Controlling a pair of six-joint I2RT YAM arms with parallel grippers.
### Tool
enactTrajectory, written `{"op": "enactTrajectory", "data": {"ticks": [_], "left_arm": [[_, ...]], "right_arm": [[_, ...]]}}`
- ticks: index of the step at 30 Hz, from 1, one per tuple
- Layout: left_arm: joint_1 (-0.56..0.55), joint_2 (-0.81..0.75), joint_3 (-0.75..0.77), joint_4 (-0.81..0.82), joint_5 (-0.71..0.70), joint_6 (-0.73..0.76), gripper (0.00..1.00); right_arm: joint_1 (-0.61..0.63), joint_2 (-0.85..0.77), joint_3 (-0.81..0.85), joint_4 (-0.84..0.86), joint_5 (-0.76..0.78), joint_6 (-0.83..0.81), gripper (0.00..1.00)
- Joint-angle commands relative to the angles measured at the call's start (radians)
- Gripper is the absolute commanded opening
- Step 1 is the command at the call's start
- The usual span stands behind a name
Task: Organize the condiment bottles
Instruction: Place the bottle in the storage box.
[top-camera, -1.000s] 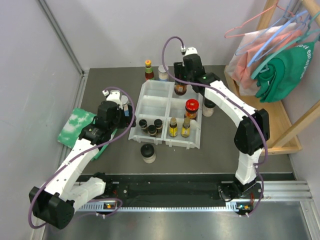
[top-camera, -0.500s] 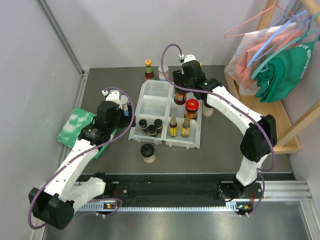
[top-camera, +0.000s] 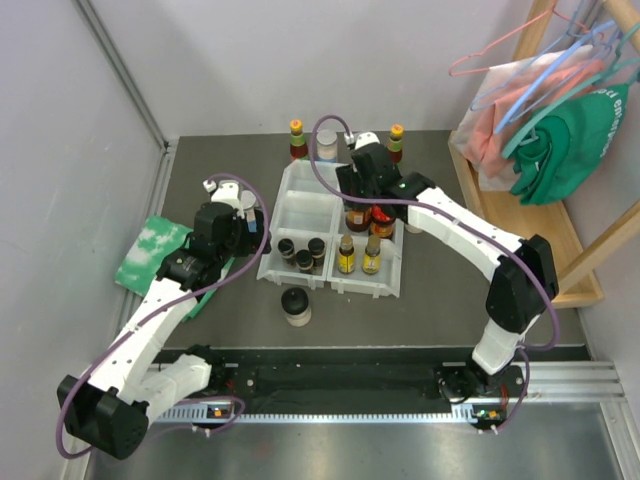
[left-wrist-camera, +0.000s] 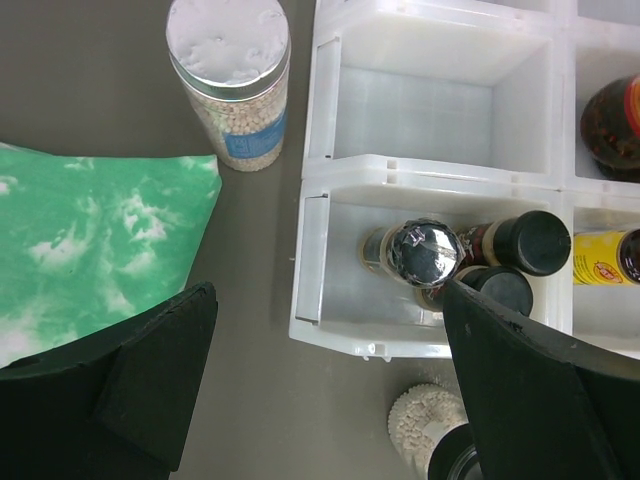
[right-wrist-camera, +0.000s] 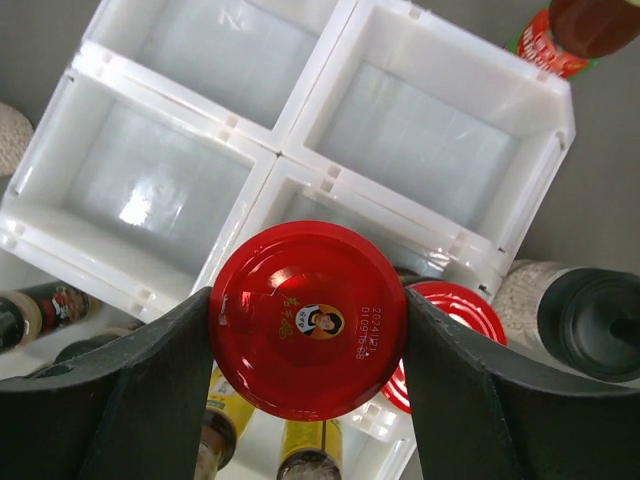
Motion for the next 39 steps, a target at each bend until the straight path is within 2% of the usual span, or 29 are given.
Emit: {"op": "enactTrajectory", "data": {"ticks": [1, 26, 32, 39], "left_arm": [[0.005, -0.023, 0.017, 0.018, -0.026, -0.001, 0.99], [0.005, -0.026, 0.013, 0.013, -0.05, -0.004, 0.99], [0.004, -0.018, 0.014, 0.011, -0.059, -0.004, 0.99], [0.005, -0.018, 0.017, 0.005, -0.07, -0.007, 0.99]], "right_arm": [[0.018, -0.088, -0.003, 0.108, 0.035, 0.003, 0.0], [0.018, 0.071, 0.0, 0.194, 0.071, 0.023, 0.0], [0.018, 0.094, 0.018, 0.156, 0.077, 0.032, 0.2], [0.018, 0.099, 0.027, 0.146, 0.068, 0.032, 0.51]]}}
